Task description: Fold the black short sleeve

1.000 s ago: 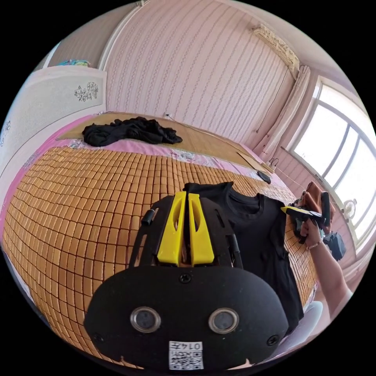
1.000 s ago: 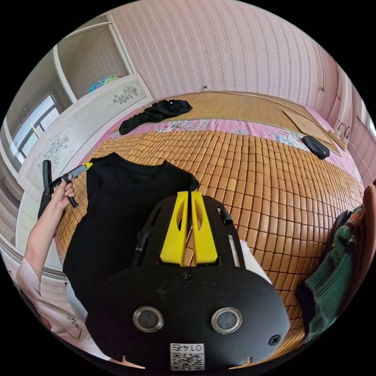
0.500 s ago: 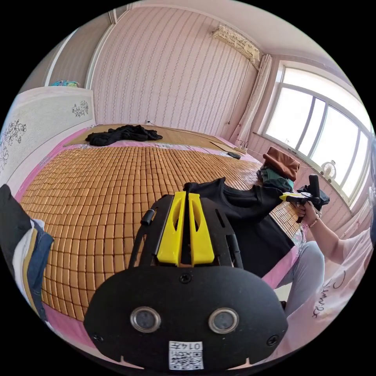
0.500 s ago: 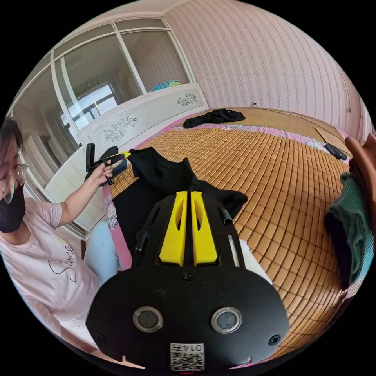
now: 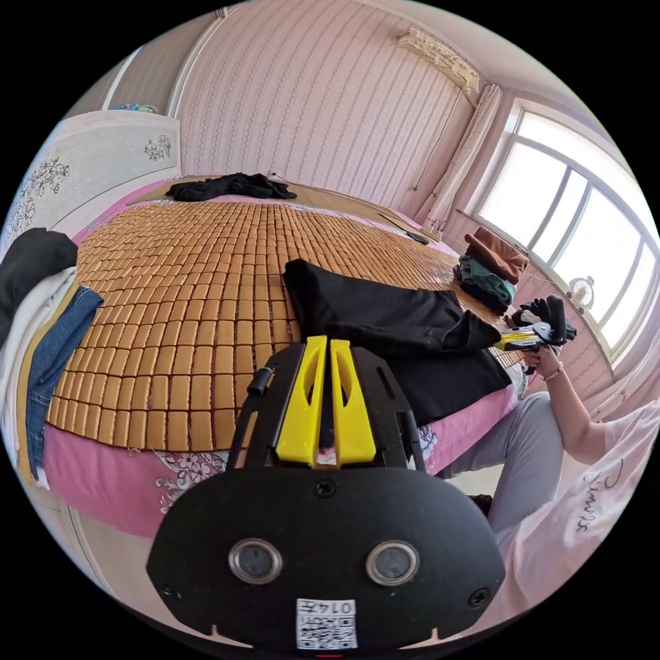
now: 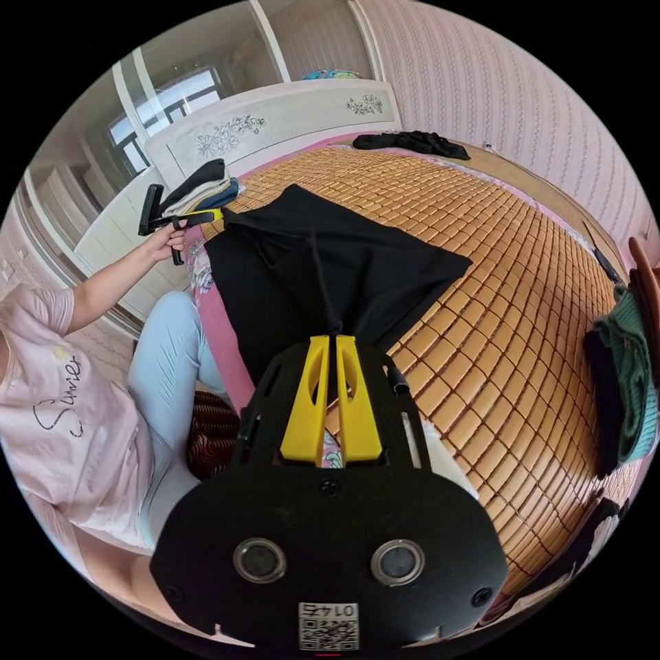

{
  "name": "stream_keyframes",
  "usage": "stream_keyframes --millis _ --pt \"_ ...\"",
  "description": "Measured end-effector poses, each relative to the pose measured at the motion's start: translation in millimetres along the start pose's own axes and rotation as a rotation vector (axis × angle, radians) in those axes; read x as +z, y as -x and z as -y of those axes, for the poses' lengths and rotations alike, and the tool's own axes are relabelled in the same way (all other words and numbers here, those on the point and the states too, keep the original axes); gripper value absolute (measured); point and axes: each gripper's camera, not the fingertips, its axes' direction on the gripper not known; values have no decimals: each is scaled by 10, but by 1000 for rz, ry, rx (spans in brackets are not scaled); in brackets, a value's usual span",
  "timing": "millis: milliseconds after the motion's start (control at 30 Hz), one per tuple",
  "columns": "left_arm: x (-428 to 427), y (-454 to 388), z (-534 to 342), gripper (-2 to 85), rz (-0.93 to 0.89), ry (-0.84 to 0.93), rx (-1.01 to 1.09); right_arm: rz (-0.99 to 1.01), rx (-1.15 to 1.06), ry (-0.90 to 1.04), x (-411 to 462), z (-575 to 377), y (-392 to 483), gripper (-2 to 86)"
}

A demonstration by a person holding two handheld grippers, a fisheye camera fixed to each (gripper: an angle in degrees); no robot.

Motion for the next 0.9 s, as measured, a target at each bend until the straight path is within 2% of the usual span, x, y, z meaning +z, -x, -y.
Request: stream_keyframes --millis 200,267,367,433,533,733,900 --pt "-205 28 -116 -8 -67 -63 -42 -74 -102 -65 -343 -19 295 2" --pt "-152 47 -188 -5 -38 -17 -49 -88 -139 -71 -384 -46 370 0" --pt "12 194 -362 17 -32 70 -123 -28 -154 110 -169 -19 338 -6" --pt "14 258 -468 32 -41 68 -161 20 -118 212 -65 12 233 -7" --pt "-110 266 -586 41 -7 31 -179 110 -82 155 -208 50 99 -5" --pt "-245 -81 -641 45 10 35 -74 125 67 -32 -408 353 -245 21" --pt "4 -588 -672 48 -39 50 54 135 109 110 -100 666 -340 70"
